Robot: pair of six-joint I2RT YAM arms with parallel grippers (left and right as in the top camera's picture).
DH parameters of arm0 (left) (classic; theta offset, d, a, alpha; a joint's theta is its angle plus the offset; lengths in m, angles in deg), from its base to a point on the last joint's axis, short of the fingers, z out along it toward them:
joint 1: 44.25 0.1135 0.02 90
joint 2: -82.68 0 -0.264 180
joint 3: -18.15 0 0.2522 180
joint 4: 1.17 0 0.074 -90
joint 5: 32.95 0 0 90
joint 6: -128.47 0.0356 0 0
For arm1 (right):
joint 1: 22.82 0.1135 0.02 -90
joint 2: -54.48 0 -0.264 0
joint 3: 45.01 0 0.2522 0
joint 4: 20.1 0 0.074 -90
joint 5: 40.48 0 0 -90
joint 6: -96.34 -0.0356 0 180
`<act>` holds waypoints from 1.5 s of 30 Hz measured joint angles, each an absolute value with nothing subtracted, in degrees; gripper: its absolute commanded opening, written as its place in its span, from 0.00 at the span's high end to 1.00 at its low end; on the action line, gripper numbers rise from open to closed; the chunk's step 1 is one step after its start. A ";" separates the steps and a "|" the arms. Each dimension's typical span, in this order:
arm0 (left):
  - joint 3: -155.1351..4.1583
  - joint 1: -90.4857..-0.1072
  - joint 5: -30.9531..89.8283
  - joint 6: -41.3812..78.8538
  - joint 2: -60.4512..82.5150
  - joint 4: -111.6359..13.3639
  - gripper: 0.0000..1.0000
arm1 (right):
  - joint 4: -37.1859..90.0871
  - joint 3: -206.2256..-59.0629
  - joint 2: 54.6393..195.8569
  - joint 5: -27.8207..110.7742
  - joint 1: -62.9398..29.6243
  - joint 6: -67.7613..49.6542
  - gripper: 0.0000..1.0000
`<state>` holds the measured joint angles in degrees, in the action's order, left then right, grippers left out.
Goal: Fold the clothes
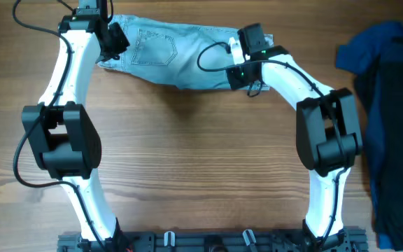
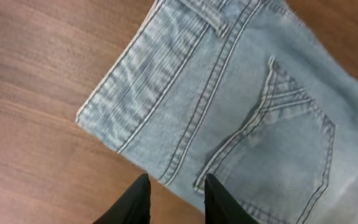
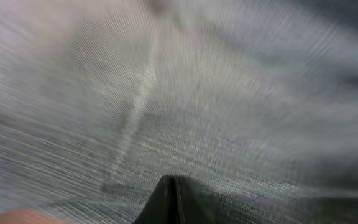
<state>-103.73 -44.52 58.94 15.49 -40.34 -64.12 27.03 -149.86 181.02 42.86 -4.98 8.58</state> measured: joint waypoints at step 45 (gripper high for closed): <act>-107.51 -53.79 60.45 12.41 -54.57 -73.43 0.96 | 40.10 -148.11 174.37 45.73 -5.43 1.39 0.96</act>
